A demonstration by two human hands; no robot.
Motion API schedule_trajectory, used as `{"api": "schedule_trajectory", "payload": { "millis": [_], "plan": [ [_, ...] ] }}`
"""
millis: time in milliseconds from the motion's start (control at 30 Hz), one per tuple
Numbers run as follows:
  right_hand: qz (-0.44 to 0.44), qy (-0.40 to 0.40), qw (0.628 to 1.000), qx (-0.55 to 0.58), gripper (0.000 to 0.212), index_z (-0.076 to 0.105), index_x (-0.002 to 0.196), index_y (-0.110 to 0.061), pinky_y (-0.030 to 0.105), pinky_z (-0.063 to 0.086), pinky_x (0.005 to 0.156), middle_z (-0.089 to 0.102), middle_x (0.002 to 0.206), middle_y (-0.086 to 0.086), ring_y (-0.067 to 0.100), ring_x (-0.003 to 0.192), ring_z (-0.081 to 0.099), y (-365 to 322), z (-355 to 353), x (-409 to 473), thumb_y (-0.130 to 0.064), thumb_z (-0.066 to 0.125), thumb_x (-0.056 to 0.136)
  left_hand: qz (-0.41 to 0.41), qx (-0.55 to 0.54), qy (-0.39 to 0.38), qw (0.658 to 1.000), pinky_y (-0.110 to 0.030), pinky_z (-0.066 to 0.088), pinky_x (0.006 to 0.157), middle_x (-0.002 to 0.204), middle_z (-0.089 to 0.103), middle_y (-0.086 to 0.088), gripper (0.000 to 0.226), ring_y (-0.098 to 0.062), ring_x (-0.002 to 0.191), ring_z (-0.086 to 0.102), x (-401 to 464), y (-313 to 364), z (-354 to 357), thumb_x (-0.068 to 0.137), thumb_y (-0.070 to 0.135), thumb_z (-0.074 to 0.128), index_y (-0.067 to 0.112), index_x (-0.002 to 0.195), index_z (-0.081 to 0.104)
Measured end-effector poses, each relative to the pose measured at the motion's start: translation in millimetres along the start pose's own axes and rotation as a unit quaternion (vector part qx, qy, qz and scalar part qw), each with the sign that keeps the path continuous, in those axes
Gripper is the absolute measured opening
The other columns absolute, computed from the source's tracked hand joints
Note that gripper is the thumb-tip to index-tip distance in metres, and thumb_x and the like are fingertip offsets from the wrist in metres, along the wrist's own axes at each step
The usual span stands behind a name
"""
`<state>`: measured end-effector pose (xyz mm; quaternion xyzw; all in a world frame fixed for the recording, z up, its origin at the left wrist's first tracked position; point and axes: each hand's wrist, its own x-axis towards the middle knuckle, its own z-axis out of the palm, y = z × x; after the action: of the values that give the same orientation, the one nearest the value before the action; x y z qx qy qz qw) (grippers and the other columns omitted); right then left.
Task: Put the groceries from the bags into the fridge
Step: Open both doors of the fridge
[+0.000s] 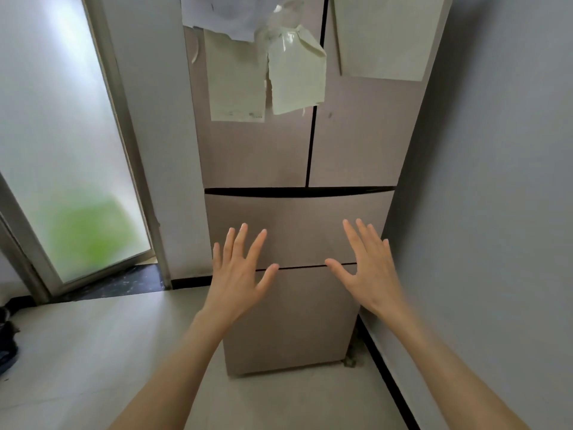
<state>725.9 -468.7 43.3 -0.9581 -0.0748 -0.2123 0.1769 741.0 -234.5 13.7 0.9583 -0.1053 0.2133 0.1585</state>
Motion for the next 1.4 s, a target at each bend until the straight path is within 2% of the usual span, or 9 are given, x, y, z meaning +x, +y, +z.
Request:
{"api": "schedule_trajectory", "payload": {
  "millis": [300,533,700,800,900,1000,1100,1233,1400],
  "plan": [
    [-0.017,-0.051,0.999,-0.006,0.073,-0.001,0.148,-0.03,0.04,-0.006,0.116,-0.003,0.159,0.0,0.017,0.145,-0.01,66.3,34.8,113.8,-0.051,0.041,0.092,-0.059,-0.052,-0.038,0.996,-0.042,-0.005,0.115,0.157,-0.002,-0.005,0.083,-0.022,0.144,-0.011,99.1,22.8,67.6,0.074,0.066,0.003,0.029,0.148,0.007],
    [-0.031,-0.057,0.997,-0.029,0.068,0.004,0.149,-0.03,0.044,-0.007,0.115,-0.005,0.158,0.002,0.02,0.145,-0.013,89.1,79.8,205.5,-0.05,0.038,0.094,-0.077,-0.083,-0.057,0.992,-0.04,-0.004,0.116,0.157,-0.006,-0.005,0.063,-0.021,0.144,-0.012,174.5,10.6,112.2,0.095,0.047,0.032,0.027,0.149,0.004],
    [-0.031,0.007,0.999,-0.036,0.07,0.005,0.148,-0.026,0.049,0.0,0.117,-0.008,0.158,0.007,0.026,0.145,-0.011,96.4,107.0,272.8,-0.043,0.045,0.094,-0.133,-0.242,-0.043,0.96,-0.034,0.007,0.116,0.157,0.007,-0.003,0.065,-0.017,0.144,0.003,232.9,-1.4,137.2,0.095,0.042,0.041,0.02,0.148,0.011],
    [-0.023,0.061,0.997,-0.05,0.082,-0.005,0.145,-0.026,0.052,0.005,0.116,-0.008,0.157,0.009,0.031,0.144,-0.007,103.7,120.1,309.5,-0.035,0.055,0.09,-0.257,-0.4,-0.029,0.879,-0.03,0.019,0.113,0.151,0.028,-0.002,0.061,-0.016,0.14,0.023,268.5,-0.6,141.4,0.095,0.039,0.045,0.013,0.145,0.023],
    [-0.01,0.101,0.992,-0.079,0.092,-0.003,0.148,-0.027,0.053,0.009,0.113,-0.002,0.157,0.014,0.035,0.143,-0.002,108.4,138.9,329.0,-0.038,0.063,0.084,-0.369,-0.613,-0.022,0.698,-0.031,0.039,0.101,0.12,0.053,-0.003,0.042,-0.02,0.12,0.048,294.5,1.6,137.6,0.095,0.038,0.045,0.008,0.125,0.049],
    [-0.008,0.146,0.984,-0.099,0.09,0.004,0.149,-0.023,0.056,0.016,0.111,0.005,0.155,0.02,0.04,0.142,0.004,113.1,155.7,334.2,-0.046,0.061,0.083,-0.411,-0.751,0.009,0.516,-0.036,0.04,0.101,0.138,0.042,-0.021,0.06,-0.029,0.127,0.045,310.4,3.1,138.2,0.096,0.034,0.043,-0.005,0.139,0.028],
    [-0.026,0.175,0.978,-0.112,0.082,0.002,0.149,-0.023,0.057,0.018,0.11,0.004,0.154,0.018,0.039,0.141,0.004,119.3,161.7,335.6,-0.054,0.046,0.087,-0.425,-0.806,0.021,0.411,-0.039,0.04,0.098,0.147,0.03,-0.023,0.069,-0.031,0.133,0.039,323.4,2.6,143.7,0.095,0.038,0.043,-0.002,0.144,0.017],
    [-0.027,0.19,0.976,-0.107,0.079,0.005,0.15,-0.023,0.058,0.02,0.111,0.007,0.154,0.018,0.038,0.141,0.006,120.1,163.7,335.6,-0.056,0.038,0.086,-0.422,-0.836,0.038,0.349,-0.04,0.034,0.106,0.151,0.027,-0.018,0.07,-0.029,0.137,0.032,333.9,3.2,156.5,0.092,0.045,0.043,0.001,0.143,0.024],
    [-0.026,0.178,0.98,-0.088,0.082,0.012,0.149,-0.022,0.058,0.021,0.111,0.008,0.155,0.019,0.038,0.142,0.007,114.5,159.1,332.5,-0.048,0.056,0.085,-0.41,-0.829,0.06,0.375,-0.039,0.037,0.103,0.149,0.029,-0.018,0.063,-0.029,0.136,0.032,330.5,7.3,164.4,0.093,0.035,0.049,0.001,0.141,0.028]
  ]
}}
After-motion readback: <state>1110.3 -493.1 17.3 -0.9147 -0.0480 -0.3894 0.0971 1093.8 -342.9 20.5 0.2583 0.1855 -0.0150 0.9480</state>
